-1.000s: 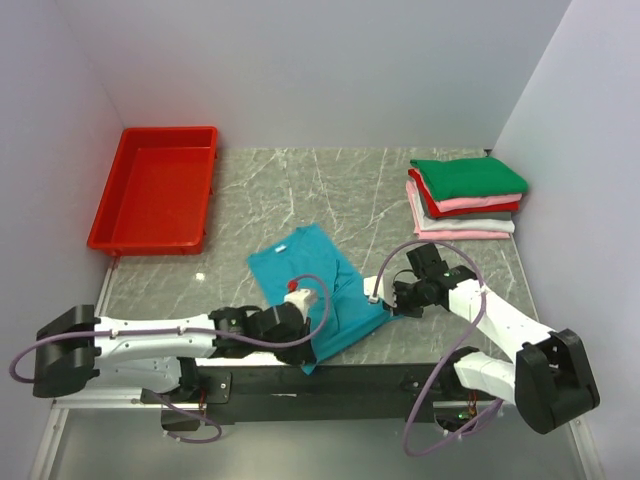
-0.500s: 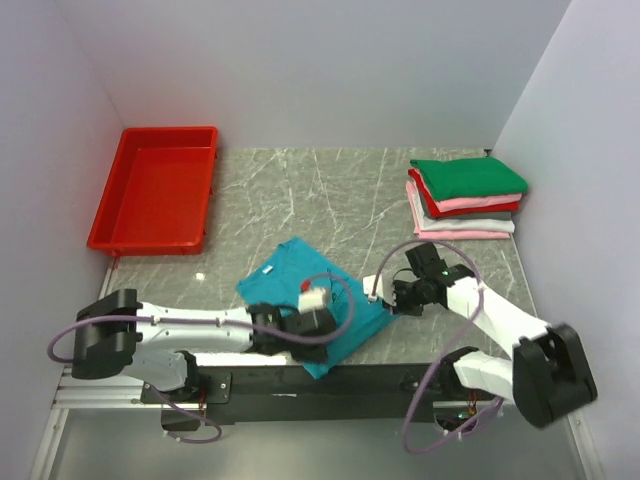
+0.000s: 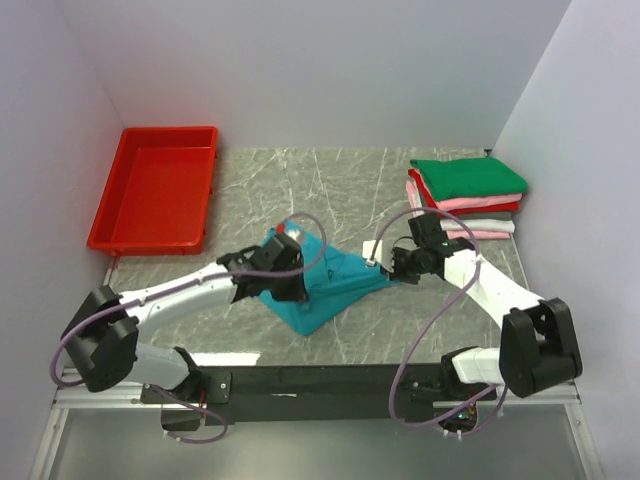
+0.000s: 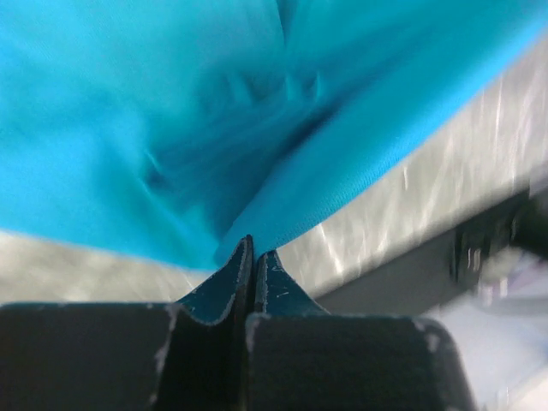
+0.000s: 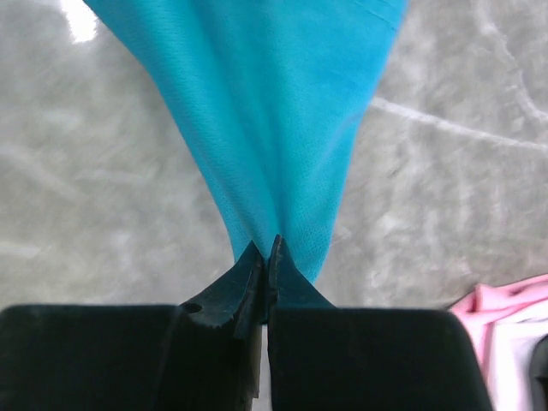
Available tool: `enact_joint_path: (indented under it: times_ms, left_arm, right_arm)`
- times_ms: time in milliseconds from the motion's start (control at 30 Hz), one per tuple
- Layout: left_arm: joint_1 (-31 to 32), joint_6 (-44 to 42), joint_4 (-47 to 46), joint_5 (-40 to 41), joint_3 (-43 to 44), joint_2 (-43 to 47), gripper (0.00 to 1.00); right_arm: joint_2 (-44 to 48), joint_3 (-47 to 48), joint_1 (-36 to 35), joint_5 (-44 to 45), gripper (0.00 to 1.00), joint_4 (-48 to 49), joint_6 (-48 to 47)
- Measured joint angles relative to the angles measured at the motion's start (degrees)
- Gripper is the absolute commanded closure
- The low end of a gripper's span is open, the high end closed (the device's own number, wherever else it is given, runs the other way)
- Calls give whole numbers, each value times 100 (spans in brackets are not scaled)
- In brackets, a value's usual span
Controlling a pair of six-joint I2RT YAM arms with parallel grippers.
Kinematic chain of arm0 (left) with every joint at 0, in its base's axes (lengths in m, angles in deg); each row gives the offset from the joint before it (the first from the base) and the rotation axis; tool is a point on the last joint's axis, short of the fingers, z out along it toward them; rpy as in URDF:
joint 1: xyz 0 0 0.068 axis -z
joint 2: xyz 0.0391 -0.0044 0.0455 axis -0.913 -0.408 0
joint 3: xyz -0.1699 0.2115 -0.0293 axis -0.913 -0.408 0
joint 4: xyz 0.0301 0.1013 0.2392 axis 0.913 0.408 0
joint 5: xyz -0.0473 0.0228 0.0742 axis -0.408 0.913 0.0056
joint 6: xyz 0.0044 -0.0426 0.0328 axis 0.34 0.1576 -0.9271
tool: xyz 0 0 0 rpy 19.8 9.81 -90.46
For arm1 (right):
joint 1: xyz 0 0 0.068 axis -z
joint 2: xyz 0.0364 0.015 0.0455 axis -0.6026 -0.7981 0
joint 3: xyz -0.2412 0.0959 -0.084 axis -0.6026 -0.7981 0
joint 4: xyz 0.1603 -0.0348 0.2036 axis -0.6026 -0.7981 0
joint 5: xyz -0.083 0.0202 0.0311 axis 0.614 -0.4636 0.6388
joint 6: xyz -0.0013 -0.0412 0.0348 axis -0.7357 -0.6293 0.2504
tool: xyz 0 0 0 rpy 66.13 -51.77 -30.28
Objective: Fold and stack the t-shirts
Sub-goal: Fold the tshirt
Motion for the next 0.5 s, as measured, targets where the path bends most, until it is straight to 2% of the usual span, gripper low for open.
enact_joint_path:
  times_ms: [200, 300, 367, 400, 433, 500]
  left_arm:
    - [1471, 782, -669, -483, -977, 450, 100]
    - [2345, 1338, -1073, -568, -1119, 192, 97]
    - [2743, 1596, -1233, -520, -1091, -153, 79]
    - [2892, 1711, -1176, -468, -1034, -319, 59]
    - [2992, 1805, -999, -382, -953, -433, 50]
    - [3163, 2026, -498, -192, -815, -501, 33]
  right_arm:
    - [780, -688, 151, -317, 100, -693, -739]
    - [940, -1058, 162, -339, 100, -1016, -1049]
    - [973, -1231, 162, -330, 81, -1213, -1204]
    - [984, -1281, 164, -330, 62, -1344, -1266]
    - [1003, -1298, 164, -293, 35, -1451, -1318]
    - [1073, -1283, 212, -98, 27, -1574, -1486]
